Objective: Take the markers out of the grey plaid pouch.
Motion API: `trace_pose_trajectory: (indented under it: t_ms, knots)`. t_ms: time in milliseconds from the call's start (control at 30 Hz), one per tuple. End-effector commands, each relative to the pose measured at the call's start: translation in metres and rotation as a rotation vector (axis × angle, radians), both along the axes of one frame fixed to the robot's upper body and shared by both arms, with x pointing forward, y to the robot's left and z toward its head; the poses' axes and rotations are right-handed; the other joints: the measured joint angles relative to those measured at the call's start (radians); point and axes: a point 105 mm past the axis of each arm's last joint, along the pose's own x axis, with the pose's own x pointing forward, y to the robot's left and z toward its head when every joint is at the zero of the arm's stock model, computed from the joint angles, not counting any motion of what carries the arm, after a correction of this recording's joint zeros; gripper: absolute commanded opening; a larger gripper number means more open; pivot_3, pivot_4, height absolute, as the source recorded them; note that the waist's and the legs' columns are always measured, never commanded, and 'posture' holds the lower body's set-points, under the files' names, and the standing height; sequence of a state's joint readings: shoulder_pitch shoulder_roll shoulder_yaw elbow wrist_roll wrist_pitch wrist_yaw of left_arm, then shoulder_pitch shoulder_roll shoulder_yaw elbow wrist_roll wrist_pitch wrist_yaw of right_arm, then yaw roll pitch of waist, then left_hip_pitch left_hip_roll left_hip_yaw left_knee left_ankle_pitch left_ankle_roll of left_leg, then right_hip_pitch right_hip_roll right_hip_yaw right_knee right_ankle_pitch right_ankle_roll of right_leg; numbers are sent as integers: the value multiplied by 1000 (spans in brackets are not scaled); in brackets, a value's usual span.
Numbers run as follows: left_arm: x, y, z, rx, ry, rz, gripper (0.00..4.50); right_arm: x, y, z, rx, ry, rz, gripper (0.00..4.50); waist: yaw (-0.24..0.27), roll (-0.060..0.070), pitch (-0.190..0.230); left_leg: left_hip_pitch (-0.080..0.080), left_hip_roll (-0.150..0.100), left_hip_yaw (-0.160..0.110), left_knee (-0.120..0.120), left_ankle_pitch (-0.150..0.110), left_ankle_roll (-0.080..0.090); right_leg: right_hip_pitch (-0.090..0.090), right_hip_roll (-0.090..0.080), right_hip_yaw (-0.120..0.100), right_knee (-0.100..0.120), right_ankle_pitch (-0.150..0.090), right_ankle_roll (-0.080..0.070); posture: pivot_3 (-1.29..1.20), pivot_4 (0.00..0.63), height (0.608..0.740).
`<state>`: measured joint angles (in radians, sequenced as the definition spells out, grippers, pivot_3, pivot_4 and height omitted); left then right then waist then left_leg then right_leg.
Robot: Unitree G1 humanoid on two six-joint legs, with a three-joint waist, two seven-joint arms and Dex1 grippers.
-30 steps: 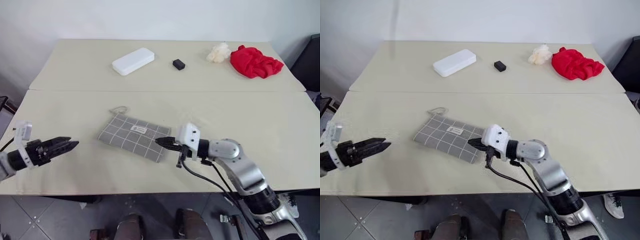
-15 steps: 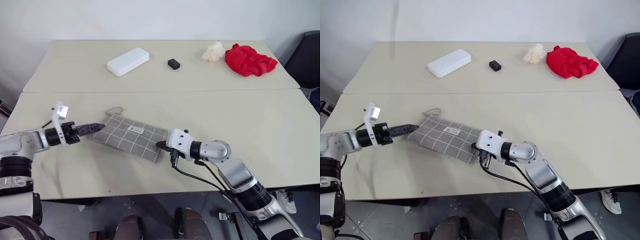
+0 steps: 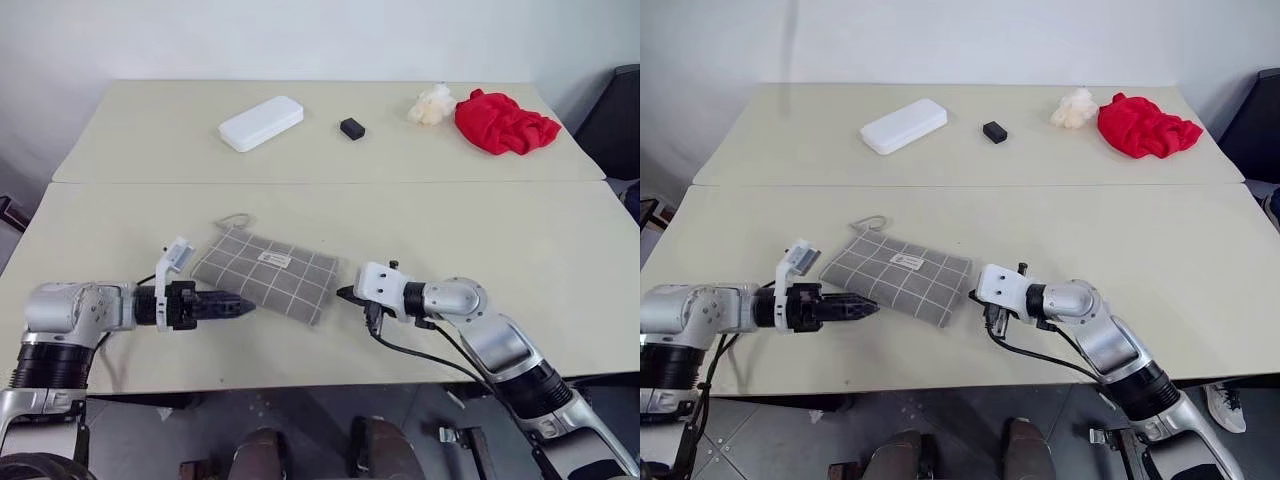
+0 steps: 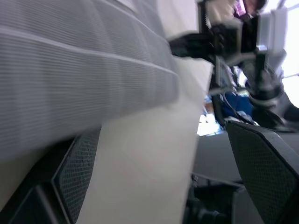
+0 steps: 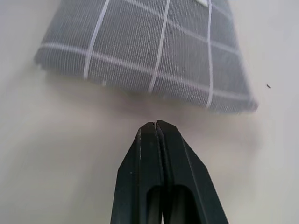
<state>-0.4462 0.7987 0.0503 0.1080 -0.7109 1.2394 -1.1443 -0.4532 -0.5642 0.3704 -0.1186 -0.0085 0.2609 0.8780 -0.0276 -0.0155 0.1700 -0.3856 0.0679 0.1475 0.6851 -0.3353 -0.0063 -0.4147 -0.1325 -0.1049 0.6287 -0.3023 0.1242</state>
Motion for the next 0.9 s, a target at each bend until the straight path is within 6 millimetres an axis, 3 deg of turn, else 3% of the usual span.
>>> trace_pose_trajectory:
  t_ms: [33,133,267,400,467,633,900]
  knots:
    - [-3,0,10,-10,-53,6,4500,-1,-6,10,26,-26,6,35,0,0,0,0,0,0,0,0,0,0,0,0,0,0,0,0,150,740]
    - [-8,20,11,17,-52,44,4500,-1,-6,12,45,-31,-2,35,-3,0,0,0,0,0,0,0,0,0,0,0,0,0,0,0,150,740]
    - [-21,61,29,47,-30,88,4500,-2,-3,20,111,-39,-18,35,-6,0,1,0,1,1,-1,0,0,-2,1,0,0,0,-1,0,150,740]
    - [-4,89,44,78,-87,205,4500,-5,4,31,184,-40,-18,35,6,1,1,-1,1,1,-1,0,0,-3,0,0,0,-1,-1,0,150,740]
    - [15,96,46,100,-145,285,4500,-3,10,36,217,-45,-37,35,15,0,1,-1,0,1,0,0,0,-2,0,0,0,-1,-1,0,150,740]
    - [58,93,43,118,-235,423,4500,0,16,38,223,-40,-93,35,26,0,1,-1,0,0,0,0,0,-2,0,0,2,0,-1,0,150,740]
    - [107,54,37,109,-304,457,4500,-7,21,36,219,-16,-100,35,22,-1,1,-2,-1,1,0,0,0,-2,0,-1,1,0,0,0,150,740]
